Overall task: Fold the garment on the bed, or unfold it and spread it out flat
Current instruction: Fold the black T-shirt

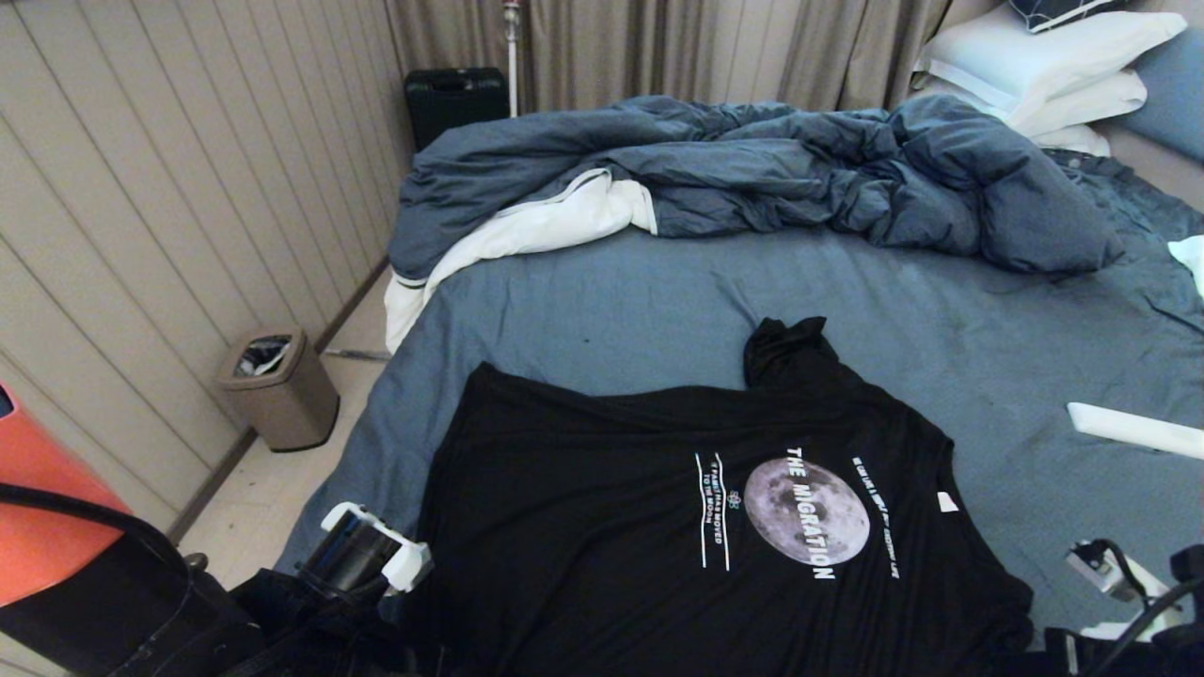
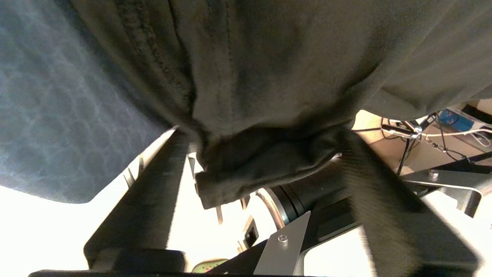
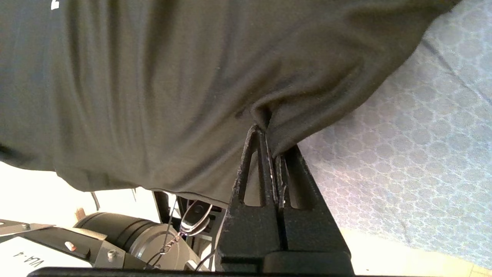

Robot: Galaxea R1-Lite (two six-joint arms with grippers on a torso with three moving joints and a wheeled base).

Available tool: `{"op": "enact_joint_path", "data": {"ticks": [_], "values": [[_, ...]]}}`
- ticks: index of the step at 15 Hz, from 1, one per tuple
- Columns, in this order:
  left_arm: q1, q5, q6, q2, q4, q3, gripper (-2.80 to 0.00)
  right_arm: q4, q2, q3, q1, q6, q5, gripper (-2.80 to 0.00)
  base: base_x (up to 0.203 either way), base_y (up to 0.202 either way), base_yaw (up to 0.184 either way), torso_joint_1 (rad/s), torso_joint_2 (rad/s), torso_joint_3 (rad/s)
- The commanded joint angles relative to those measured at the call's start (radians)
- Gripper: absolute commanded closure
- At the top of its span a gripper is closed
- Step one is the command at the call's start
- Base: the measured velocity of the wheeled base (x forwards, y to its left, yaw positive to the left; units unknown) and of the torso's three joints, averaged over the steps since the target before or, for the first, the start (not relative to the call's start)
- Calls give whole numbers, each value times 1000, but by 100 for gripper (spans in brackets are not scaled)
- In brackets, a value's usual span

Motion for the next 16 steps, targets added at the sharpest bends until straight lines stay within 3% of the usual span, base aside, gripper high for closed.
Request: {"op": "enact_joint_path", "data": {"ticks": [1, 14, 16], "values": [[-2, -2, -3, 1, -2, -1, 0, -2, 2, 1, 0, -2, 4, 0, 0, 0, 0, 0, 0, 0], [1, 0, -38, -32, -39, -11, 0, -1, -7, -2, -15, 0, 11, 0, 0, 0, 0, 0, 0, 0], [1, 64, -45, -38, -63, -5, 0, -1, -6, -2, -15, 0, 11, 0, 0, 0, 0, 0, 0, 0]]}}
